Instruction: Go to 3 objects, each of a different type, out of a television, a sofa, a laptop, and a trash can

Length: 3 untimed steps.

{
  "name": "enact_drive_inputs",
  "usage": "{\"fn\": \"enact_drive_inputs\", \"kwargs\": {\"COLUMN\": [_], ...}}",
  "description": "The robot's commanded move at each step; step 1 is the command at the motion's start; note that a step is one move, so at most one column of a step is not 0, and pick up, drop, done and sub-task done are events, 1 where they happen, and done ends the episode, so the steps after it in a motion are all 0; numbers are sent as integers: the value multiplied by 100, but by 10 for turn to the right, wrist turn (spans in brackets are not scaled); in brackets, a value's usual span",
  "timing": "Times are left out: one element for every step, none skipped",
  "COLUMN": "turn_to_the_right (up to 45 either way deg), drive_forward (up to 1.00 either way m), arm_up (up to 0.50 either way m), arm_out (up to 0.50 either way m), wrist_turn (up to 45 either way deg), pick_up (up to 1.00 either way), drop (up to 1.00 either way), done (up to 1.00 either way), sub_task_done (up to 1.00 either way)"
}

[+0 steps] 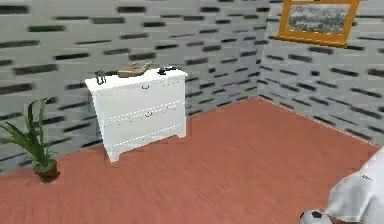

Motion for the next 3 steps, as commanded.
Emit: {"fn": "enact_drive_inputs", "kwargs": {"turn_to_the_right": [0,360,0], "drive_forward": [95,0,45], "arm_up": [0,0,0], "arm_out": [0,0,0], "wrist_turn": [0,0,0], "pick_up": [0,0,0], "drop": [0,0,0], "done": [0,0,0], "sub_task_done": [0,0,0]}}
